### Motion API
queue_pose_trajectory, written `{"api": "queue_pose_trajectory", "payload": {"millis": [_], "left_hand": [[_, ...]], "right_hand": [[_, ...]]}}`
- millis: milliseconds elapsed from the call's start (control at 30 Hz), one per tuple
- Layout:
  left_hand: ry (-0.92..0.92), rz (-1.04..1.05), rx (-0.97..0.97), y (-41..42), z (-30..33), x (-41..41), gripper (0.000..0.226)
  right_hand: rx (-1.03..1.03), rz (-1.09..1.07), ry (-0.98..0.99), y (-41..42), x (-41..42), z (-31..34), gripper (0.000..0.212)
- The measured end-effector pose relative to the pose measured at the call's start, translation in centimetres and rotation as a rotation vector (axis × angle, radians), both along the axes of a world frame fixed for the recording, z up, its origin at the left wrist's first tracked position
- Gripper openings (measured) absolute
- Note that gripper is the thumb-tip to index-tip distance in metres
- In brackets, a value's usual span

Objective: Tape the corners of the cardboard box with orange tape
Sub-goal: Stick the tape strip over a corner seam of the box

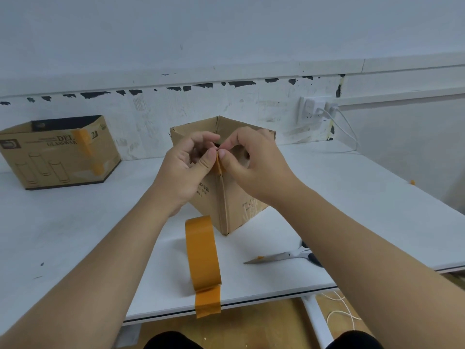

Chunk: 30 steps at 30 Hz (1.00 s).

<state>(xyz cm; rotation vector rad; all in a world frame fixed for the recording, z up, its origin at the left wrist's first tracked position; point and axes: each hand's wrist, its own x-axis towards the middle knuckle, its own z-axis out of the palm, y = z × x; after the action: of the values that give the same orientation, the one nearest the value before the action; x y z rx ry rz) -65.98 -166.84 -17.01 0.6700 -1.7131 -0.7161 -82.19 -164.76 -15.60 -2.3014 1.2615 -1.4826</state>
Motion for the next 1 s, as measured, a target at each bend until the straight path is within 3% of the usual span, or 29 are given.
{"api": "queue_pose_trajectory", "payload": {"millis": [233,533,767,1000], "left_hand": [[-0.095,-0.009,0.005,0.3,-0.1,0.8,0.022],[-0.247,0.188,-0.098,0.9,0.1,0.3,0.033],[-0.35,0.281,-0.107,1.2,0.7,0.3,0.036],[-0.421,0.359,-0.134,1.7,0.8,0.2,0.031]], "right_hand": [[-0.001,-0.007,0.012,0.0,-0.2,-0.1,0.005],[0.041,0.006,0.014,0.2,-0.6,0.1,0.003],[0.08,0.01,0.035,0.5,-0.9,0.5,0.022],[0.085,-0.004,0.028,0.6,-0.8,0.5,0.021]]}}
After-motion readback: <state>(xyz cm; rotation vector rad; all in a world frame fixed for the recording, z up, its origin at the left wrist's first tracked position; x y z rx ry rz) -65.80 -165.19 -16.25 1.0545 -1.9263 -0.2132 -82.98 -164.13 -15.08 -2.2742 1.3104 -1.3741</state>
